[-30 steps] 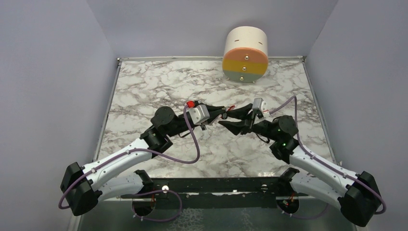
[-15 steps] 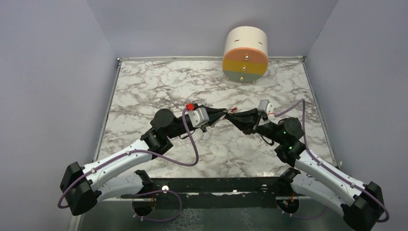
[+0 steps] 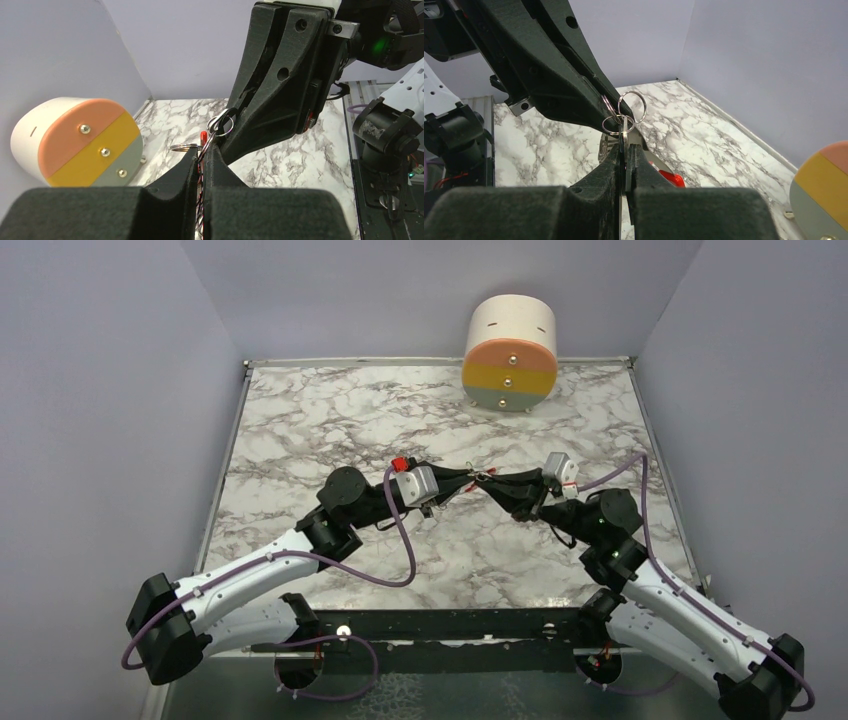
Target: Remove the keys from the keyring
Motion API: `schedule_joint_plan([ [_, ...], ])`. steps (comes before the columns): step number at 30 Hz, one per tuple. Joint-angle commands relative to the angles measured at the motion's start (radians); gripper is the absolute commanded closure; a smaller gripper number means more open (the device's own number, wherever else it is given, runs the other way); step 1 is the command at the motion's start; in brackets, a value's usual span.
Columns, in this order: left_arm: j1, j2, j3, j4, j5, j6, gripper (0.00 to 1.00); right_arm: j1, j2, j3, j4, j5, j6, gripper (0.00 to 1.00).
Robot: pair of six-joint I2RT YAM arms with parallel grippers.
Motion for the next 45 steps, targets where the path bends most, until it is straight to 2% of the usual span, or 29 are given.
schedule_joint_plan([
  [1,0.018,-0.011,-0.009,0.015,-0.059,0.015,1.0,-0.003,-0.038,0.039,0.024,0.076,-0.031,0.98],
  [7,0.018,-0.007,-0.016,0.013,-0.062,0.004,1.0,-0.004,-0.065,0.042,0.029,0.089,-0.04,0.98],
  [11,0.018,-0.009,-0.025,0.006,-0.05,0.002,0.88,-0.004,-0.077,0.045,0.028,0.099,-0.037,0.98],
  [18,0.018,-0.031,-0.059,-0.012,-0.038,0.024,0.82,-0.004,-0.095,0.075,-0.012,0.123,-0.055,0.98],
  [26,0.018,-0.027,-0.061,-0.008,-0.062,0.027,0.81,-0.005,-0.072,0.098,-0.029,0.104,-0.045,0.98],
  [33,0.017,-0.068,-0.052,0.087,-0.185,0.039,0.8,-0.005,-0.064,0.097,-0.025,0.09,-0.038,0.98],
  [37,0.018,-0.1,-0.039,0.158,-0.162,0.042,0.79,-0.005,-0.06,0.092,-0.017,0.086,-0.032,0.98],
  [45,0.016,-0.071,-0.024,0.228,-0.142,-0.004,0.78,-0.004,-0.061,0.086,-0.017,0.088,-0.028,0.98],
])
